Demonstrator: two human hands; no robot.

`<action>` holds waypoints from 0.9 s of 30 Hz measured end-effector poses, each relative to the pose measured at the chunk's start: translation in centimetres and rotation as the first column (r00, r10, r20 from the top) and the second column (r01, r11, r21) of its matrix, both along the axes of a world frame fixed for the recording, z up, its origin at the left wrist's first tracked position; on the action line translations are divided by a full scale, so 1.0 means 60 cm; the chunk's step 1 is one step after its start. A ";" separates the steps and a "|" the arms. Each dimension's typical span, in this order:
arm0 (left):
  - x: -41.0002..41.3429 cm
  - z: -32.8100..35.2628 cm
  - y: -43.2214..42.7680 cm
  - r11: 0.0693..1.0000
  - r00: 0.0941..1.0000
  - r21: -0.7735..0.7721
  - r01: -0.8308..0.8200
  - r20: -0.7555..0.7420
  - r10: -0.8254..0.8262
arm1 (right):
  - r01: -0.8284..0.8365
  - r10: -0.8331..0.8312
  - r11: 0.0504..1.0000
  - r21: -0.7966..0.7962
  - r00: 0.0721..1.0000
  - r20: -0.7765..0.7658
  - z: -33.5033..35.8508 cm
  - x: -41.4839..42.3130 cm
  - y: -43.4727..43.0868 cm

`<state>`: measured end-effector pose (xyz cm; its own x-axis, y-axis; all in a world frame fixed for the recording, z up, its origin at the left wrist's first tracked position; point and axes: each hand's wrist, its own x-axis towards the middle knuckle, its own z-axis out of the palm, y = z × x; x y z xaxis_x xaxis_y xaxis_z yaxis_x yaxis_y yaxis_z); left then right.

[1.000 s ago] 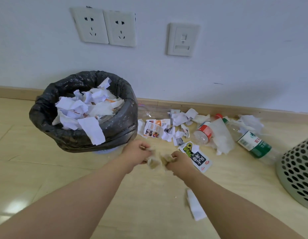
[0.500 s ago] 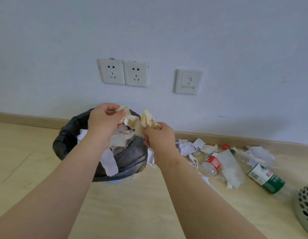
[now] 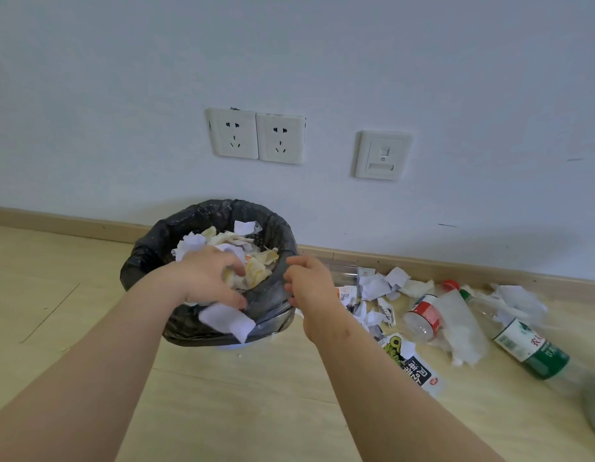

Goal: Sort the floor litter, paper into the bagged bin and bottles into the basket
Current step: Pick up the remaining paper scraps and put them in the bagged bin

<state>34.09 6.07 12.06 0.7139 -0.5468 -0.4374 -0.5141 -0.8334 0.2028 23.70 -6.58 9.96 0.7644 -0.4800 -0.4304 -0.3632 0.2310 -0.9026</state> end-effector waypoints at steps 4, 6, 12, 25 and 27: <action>0.002 -0.006 0.010 1.000 1.000 0.006 0.020 -0.017 -0.019 | -0.002 0.001 1.000 -0.012 0.996 -0.088 -0.024 -0.003 0.002; 0.003 -0.004 0.012 0.999 0.999 -0.042 0.010 -0.035 -0.012 | 0.012 -0.014 1.000 -0.015 0.993 -0.114 -0.036 -0.002 0.001; -0.002 -0.018 -0.009 0.929 0.987 -0.368 -0.040 0.130 0.094 | 0.058 -0.059 0.998 -0.012 0.985 -0.162 -0.064 -0.003 -0.011; -0.088 -0.220 -0.040 0.970 0.965 0.155 0.186 -0.216 -0.150 | 0.062 -0.092 0.994 -0.089 0.919 -0.383 -0.184 -0.067 -0.057; -0.095 -0.268 -0.009 0.970 0.979 0.213 0.116 -0.187 -0.076 | 0.004 -0.040 0.996 -0.087 0.905 -0.423 -0.201 -0.081 -0.057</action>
<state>28.39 5.55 -4.00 0.5633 -0.4841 -0.6696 -0.5670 -0.8159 0.1129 18.86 -9.99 -2.10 0.5070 -0.5423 -0.6700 -0.7117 0.1752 -0.6803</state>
